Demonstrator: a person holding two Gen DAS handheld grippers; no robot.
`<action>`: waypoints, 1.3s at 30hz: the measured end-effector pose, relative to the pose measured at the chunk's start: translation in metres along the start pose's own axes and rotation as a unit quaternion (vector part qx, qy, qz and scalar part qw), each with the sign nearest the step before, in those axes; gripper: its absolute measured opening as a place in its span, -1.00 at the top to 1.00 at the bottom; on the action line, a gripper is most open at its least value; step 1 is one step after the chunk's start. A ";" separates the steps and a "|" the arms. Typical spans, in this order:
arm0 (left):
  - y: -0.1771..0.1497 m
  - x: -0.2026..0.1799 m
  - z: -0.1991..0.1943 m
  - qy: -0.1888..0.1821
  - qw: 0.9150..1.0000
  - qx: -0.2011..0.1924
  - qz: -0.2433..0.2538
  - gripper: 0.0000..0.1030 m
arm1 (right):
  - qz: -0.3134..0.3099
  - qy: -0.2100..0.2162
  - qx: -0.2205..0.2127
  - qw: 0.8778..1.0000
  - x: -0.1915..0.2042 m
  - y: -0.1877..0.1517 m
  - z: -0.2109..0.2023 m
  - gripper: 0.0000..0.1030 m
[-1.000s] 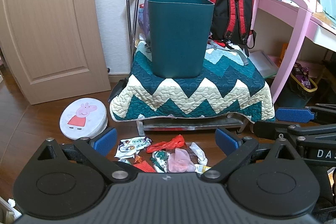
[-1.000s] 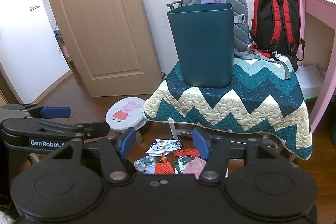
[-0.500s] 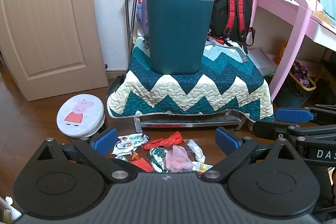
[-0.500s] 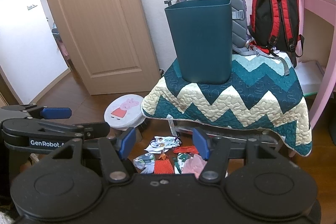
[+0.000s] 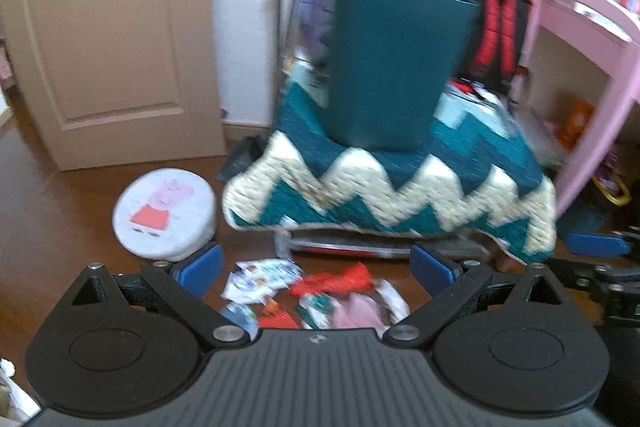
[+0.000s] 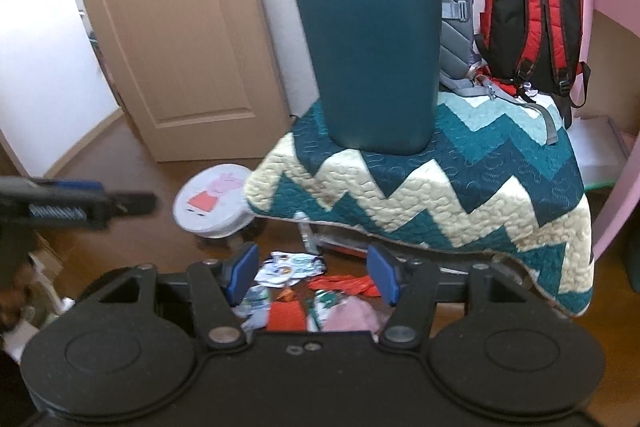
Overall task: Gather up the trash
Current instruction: 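Grasp the grey plastic bag with left tool while right tool grasps pink mesh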
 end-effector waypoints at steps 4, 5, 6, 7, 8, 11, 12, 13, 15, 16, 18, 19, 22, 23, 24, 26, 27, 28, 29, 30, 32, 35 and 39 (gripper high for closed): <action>0.027 0.036 0.044 0.017 1.000 0.008 -0.016 -0.95 | 0.001 -0.017 0.016 1.000 -0.029 0.019 0.048 -0.17; 0.032 0.045 0.059 0.022 0.999 0.015 -0.018 -0.95 | 0.002 -0.018 0.021 1.000 -0.037 0.023 0.063 -0.17; 0.036 0.051 0.073 0.027 0.999 0.022 -0.017 -0.95 | 0.003 -0.020 0.026 0.999 -0.044 0.026 0.078 -0.17; 0.038 0.058 0.090 0.032 0.999 0.032 -0.013 -0.95 | 0.001 -0.021 0.032 0.999 -0.049 0.027 0.092 -0.17; 0.038 0.064 0.108 0.036 0.998 0.046 -0.011 -0.95 | -0.002 -0.019 0.038 0.999 -0.054 0.029 0.108 -0.17; 0.032 0.080 0.158 0.033 0.995 0.090 -0.012 -0.95 | -0.010 -0.002 0.064 0.998 -0.063 0.028 0.157 -0.17; 0.028 0.086 0.175 0.035 0.994 0.106 -0.015 -0.95 | -0.009 0.004 0.075 0.997 -0.064 0.026 0.170 -0.17; 0.023 0.092 0.192 0.036 0.992 0.119 -0.013 -0.95 | -0.007 0.010 0.088 0.996 -0.065 0.022 0.186 -0.17; 0.011 0.106 0.226 0.044 0.988 0.151 -0.010 -0.95 | -0.006 0.014 0.111 0.994 -0.065 0.014 0.216 -0.17; 0.004 0.116 0.244 0.051 0.985 0.166 -0.013 -0.95 | -0.009 0.015 0.123 0.992 -0.063 0.009 0.229 -0.17; -0.007 0.138 0.276 0.071 0.979 0.191 -0.016 -0.95 | -0.018 0.011 0.144 0.989 -0.062 -0.002 0.256 -0.17; -0.013 0.147 0.291 0.077 0.976 0.203 -0.012 -0.95 | -0.020 0.008 0.156 0.988 -0.061 -0.008 0.270 -0.17; -0.033 0.167 0.332 0.090 0.970 0.226 0.010 -0.95 | -0.017 0.008 0.183 0.983 -0.062 -0.025 0.302 -0.17; -0.042 0.170 0.345 0.087 0.968 0.234 0.017 -0.95 | -0.016 0.008 0.194 0.981 -0.062 -0.033 0.313 -0.17; -0.050 0.172 0.356 0.083 0.966 0.243 0.020 -0.95 | -0.016 0.010 0.204 0.979 -0.062 -0.039 0.323 -0.17; -0.069 0.175 0.377 0.077 0.960 0.268 0.019 -0.95 | -0.016 0.012 0.227 0.974 -0.061 -0.056 0.341 -0.17; -0.081 0.176 0.388 0.074 0.956 0.282 0.016 -0.95 | -0.017 0.011 0.239 0.971 -0.062 -0.065 0.352 -0.17; -0.092 0.177 0.399 0.070 0.952 0.296 0.011 -0.95 | -0.018 0.008 0.250 0.968 -0.062 -0.073 0.361 -0.17; -0.104 0.178 0.408 0.067 0.949 0.309 0.008 -0.95 | -0.020 0.005 0.260 0.965 -0.063 -0.080 0.371 -0.17; -0.115 0.179 0.418 0.067 0.945 0.320 0.005 -0.95 | -0.021 -0.001 0.272 0.962 -0.064 -0.088 0.382 -0.17; -0.135 0.182 0.438 0.067 0.938 0.339 0.002 -0.95 | -0.019 -0.011 0.292 0.956 -0.067 -0.104 0.401 -0.17; -0.159 0.184 0.462 0.063 0.928 0.366 -0.015 -0.95 | -0.006 -0.016 0.318 0.948 -0.071 -0.125 0.426 -0.17; -0.185 0.191 0.489 0.066 0.918 0.391 -0.028 -0.95 | -0.006 -0.020 0.350 0.937 -0.072 -0.150 0.446 -0.16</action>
Point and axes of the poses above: each gripper's, at about its wrist camera, not at the fingertips, and z roughly the way its jaws point, x to its left, y to its top, the point moved 9 cm from there along z, roughly the way its jaws point, and after that the axes turned 6 degrees about x, right-handed, at the moved point
